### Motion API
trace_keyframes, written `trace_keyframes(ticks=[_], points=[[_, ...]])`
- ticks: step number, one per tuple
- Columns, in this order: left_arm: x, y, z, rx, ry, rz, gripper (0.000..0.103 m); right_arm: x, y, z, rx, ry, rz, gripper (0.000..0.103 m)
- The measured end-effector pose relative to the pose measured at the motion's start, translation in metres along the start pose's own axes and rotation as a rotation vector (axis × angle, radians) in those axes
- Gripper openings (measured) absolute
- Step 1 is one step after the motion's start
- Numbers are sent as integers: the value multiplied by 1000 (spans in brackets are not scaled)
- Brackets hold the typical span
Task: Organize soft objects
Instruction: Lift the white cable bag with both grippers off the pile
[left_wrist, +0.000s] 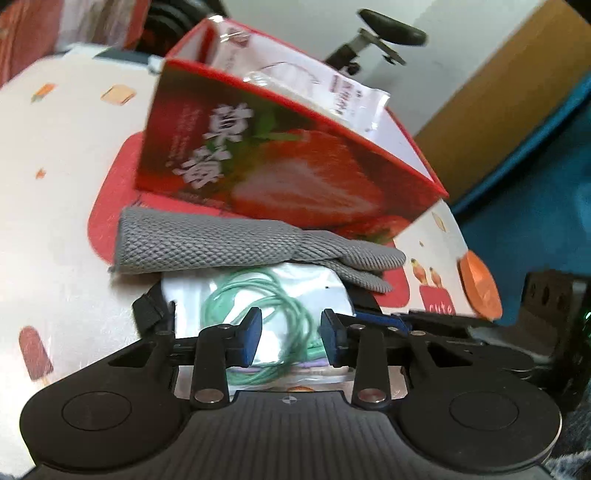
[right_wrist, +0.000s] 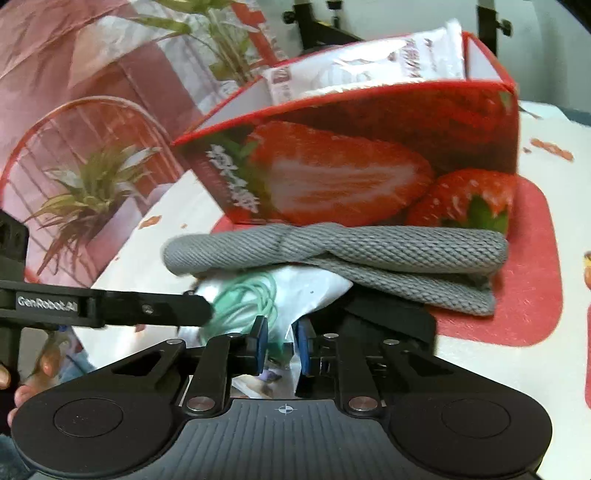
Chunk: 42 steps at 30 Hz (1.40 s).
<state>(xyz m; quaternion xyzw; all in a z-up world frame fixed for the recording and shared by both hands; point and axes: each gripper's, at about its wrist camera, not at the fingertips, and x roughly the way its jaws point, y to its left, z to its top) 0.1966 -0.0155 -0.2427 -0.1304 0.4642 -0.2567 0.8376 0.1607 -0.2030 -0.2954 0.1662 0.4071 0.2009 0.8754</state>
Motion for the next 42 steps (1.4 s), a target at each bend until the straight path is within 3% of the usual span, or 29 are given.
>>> trace_keyframes(ticks=[4, 12, 19, 29, 34, 36, 38, 42], points=[[-4, 4, -1, -23, -20, 26, 37, -4, 16, -1, -62, -2, -9, 16], [-6, 23, -7, -43, -20, 155, 37, -3, 5, -9, -11, 13, -39, 14], [-1, 24, -8, -19, -11, 195, 37, -6, -3, -13, 0, 20, -78, 13], [12, 25, -19, -16, 53, 107, 37, -4, -11, -17, 32, 21, -79, 14], [14, 32, -20, -73, 52, 77, 37, -3, -16, -18, 63, 22, -57, 18], [13, 30, -20, -70, 42, 75, 31, -3, -18, -19, 78, 21, -47, 17], [9, 27, -19, -56, 32, 83, 17, -3, -18, -19, 75, 19, -44, 13], [0, 20, -18, -29, 12, 94, 12, -12, -12, -17, 41, -20, -41, 9]])
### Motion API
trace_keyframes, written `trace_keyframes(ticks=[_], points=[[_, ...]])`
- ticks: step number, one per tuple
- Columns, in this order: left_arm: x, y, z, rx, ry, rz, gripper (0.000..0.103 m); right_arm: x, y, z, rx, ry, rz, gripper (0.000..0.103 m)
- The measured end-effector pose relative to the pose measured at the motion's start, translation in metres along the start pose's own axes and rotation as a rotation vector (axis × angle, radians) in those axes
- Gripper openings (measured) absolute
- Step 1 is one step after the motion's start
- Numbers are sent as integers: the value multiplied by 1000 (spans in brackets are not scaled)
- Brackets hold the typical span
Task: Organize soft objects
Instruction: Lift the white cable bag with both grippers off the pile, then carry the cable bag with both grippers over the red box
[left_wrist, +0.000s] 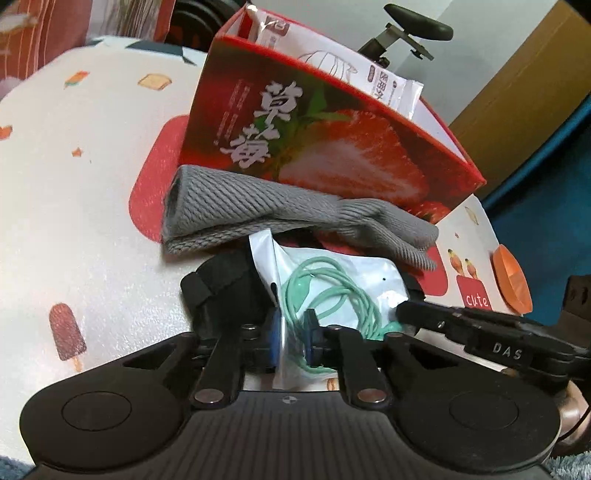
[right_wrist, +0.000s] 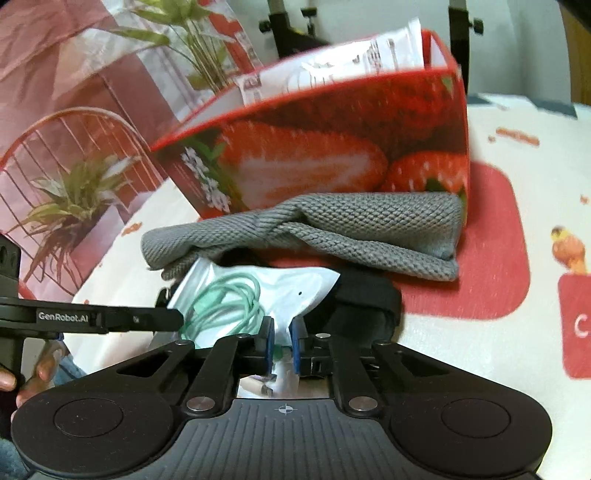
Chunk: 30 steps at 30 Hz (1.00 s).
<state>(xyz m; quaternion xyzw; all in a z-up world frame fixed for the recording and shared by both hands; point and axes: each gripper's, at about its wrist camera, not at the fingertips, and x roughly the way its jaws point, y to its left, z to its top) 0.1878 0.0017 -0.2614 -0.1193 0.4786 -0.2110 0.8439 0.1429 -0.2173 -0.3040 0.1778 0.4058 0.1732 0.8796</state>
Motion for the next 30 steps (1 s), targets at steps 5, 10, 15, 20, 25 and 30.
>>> trace_keyframes(ticks=[5, 10, 15, 20, 25, 30], points=[[-11, -10, 3, 29, -40, -40, 11, -18, 4, 6, -33, -74, -10, 8], [-18, -21, 5, 60, -80, -68, 11, -34, 4, 13, -46, -143, -22, 8], [-30, -27, 16, 91, -137, -79, 12, -44, 5, 18, -77, -191, -25, 8], [-45, -36, 41, 117, -201, -94, 12, -54, 17, 36, -141, -239, -26, 8], [-52, -51, 73, 161, -272, -100, 12, -67, 21, 66, -153, -303, -14, 8], [-33, -60, 111, 178, -303, -84, 12, -73, 21, 97, -186, -364, -38, 8]])
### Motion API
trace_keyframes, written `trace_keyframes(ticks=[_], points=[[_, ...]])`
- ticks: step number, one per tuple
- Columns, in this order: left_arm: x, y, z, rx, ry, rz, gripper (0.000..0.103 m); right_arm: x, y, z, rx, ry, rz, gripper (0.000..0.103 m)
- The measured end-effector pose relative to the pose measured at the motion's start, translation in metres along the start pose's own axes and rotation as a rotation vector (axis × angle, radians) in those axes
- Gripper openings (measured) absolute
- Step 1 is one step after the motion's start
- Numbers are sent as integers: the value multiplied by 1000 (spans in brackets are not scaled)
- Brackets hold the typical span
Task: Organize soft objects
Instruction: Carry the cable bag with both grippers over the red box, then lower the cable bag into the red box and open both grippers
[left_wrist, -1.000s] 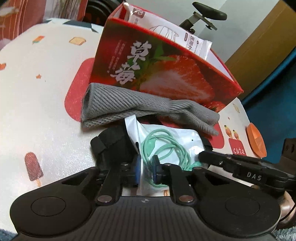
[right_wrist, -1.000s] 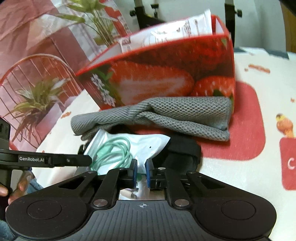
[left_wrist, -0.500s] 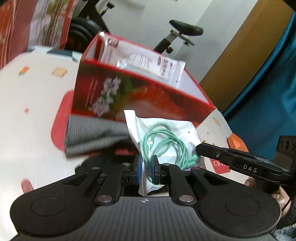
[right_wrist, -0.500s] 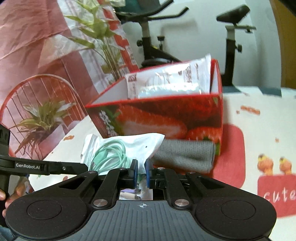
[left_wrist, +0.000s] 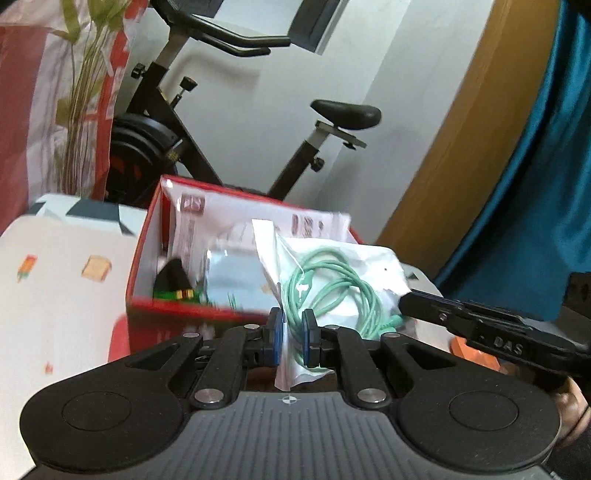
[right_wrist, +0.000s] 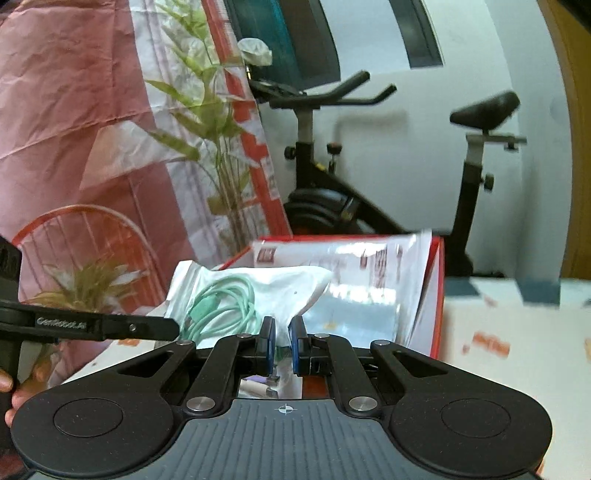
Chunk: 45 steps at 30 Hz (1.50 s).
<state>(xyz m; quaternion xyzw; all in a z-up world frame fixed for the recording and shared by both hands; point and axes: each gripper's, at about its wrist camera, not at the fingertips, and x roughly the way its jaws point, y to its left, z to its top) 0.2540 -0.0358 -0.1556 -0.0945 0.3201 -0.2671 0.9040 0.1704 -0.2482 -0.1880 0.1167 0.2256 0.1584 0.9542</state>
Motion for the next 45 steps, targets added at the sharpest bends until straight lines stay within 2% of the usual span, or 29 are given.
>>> trace_keyframes(ticks=[5, 10, 18, 27, 40, 45], points=[[37, 7, 24, 4, 0, 41, 12, 30, -6, 28, -47, -8, -53, 8], [72, 19, 34, -50, 110, 61, 12, 71, -20, 42, -58, 31, -130, 8], [109, 25, 31, -11, 249, 100, 12, 119, -40, 30, -44, 178, -186, 8], [136, 28, 26, 22, 372, 98, 12, 136, -52, 17, -59, 277, -230, 8], [151, 31, 29, -3, 424, 101, 13, 159, -45, 19, -175, 385, -256, 9], [141, 32, 33, 12, 379, 102, 14, 164, -44, 20, -182, 397, -277, 11]])
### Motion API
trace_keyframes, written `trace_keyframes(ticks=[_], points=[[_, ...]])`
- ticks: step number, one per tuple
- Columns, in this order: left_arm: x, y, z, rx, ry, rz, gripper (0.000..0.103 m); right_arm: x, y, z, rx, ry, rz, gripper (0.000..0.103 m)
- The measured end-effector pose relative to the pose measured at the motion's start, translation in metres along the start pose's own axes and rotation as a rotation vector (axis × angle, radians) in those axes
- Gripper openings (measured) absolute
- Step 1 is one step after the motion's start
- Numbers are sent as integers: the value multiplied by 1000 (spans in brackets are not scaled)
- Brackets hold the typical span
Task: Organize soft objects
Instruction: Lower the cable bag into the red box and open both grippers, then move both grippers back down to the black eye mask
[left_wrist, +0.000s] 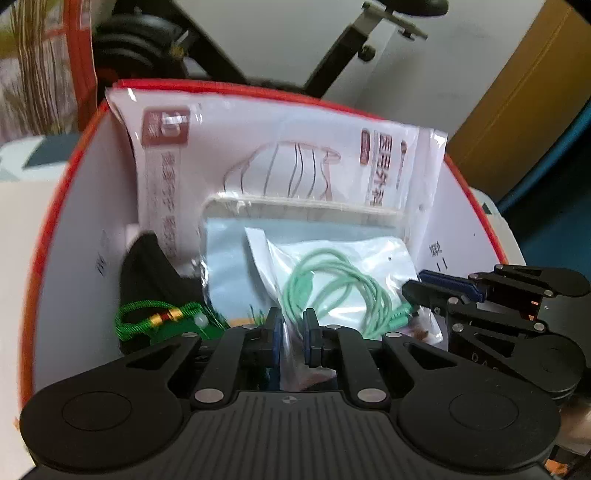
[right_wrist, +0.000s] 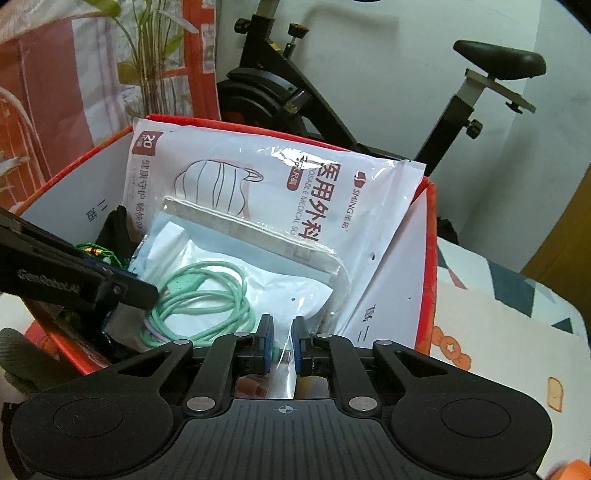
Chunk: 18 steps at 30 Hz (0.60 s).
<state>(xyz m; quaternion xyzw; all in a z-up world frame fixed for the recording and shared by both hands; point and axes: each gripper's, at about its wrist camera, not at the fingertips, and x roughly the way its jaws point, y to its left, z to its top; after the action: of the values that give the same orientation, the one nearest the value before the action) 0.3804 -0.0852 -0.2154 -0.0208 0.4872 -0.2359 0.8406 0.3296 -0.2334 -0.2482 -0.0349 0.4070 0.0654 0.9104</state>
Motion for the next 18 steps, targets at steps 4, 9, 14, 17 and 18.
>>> trace_keyframes(ticks=[4, 9, 14, 17, 18], points=[[-21, 2, -1, 17, -90, -6, 45, -1, 4, 0, -19, -12, -40, 21], [-46, 0, -2, 29, -168, -1, 49, -15, 5, 0, -29, -72, -61, 40], [-74, -9, -14, 95, -250, 40, 83, -38, 2, -3, -5, -157, -41, 71], [-94, -16, -28, 131, -314, 62, 98, -54, 4, -10, -8, -223, -51, 98], [-98, -18, -32, 141, -327, 68, 98, -59, 5, -12, -10, -244, -52, 102]])
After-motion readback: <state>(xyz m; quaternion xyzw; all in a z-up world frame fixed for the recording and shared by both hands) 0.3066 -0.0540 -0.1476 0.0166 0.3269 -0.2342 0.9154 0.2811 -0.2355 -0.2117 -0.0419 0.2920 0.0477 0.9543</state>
